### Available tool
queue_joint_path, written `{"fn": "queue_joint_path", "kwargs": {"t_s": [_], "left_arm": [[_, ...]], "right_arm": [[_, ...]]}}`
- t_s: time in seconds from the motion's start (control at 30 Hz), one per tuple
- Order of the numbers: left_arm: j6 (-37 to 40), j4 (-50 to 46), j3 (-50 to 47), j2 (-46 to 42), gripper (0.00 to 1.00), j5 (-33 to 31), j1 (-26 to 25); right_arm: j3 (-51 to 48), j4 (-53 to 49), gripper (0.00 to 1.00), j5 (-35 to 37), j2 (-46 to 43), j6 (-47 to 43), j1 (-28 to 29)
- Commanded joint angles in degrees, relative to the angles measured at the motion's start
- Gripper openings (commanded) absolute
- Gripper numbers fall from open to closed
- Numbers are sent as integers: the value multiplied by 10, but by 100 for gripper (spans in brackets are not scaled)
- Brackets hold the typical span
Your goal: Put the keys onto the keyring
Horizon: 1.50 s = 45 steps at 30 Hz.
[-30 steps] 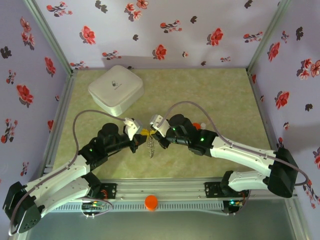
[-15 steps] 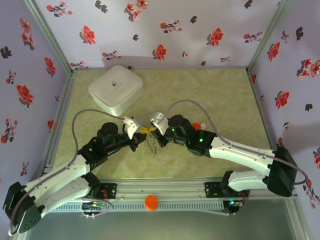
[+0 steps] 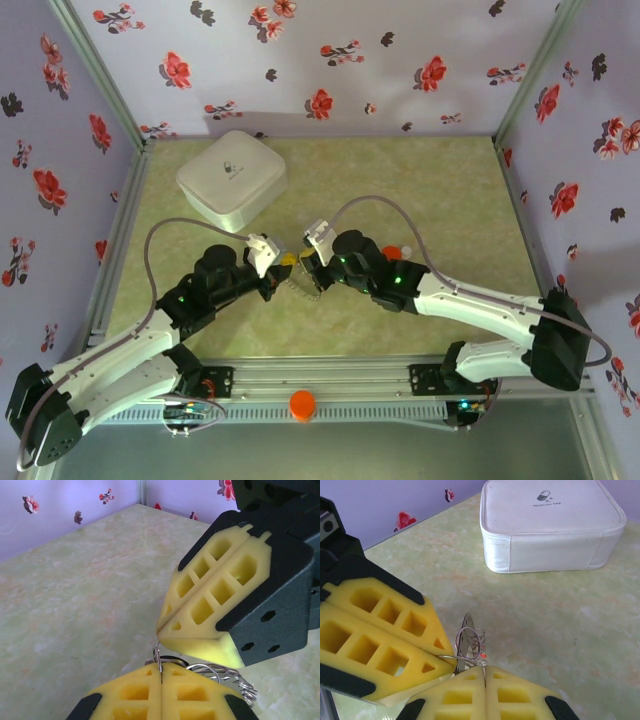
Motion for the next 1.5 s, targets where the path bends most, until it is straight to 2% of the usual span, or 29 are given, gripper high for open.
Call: {"fn": "queue_joint_path", "kwargs": {"t_s": [0.0, 0.4, 0.77, 0.93, 1.1, 1.27, 1.47], "left_arm": [[36, 5, 22, -7, 0, 10, -19], [49, 49, 2, -26, 0, -10, -26], [51, 106, -31, -47, 0, 8, -27], [44, 126, -40, -44, 0, 31, -27], [23, 164, -59, -41, 0, 45, -27], [5, 212, -86, -36, 0, 49, -27], [7, 241, -99, -21, 0, 56, -27]], "right_arm": [[9, 24, 0, 52, 12, 36, -9], [4, -5, 0, -22, 16, 41, -12], [-22, -18, 1, -107, -10, 79, -51], [-34, -6, 14, -165, -18, 76, -67], [-36, -1, 22, -206, -21, 66, -79], [-40, -22, 29, -199, -55, 27, -94], [-96, -11, 42, -158, -140, -102, -98]]}}
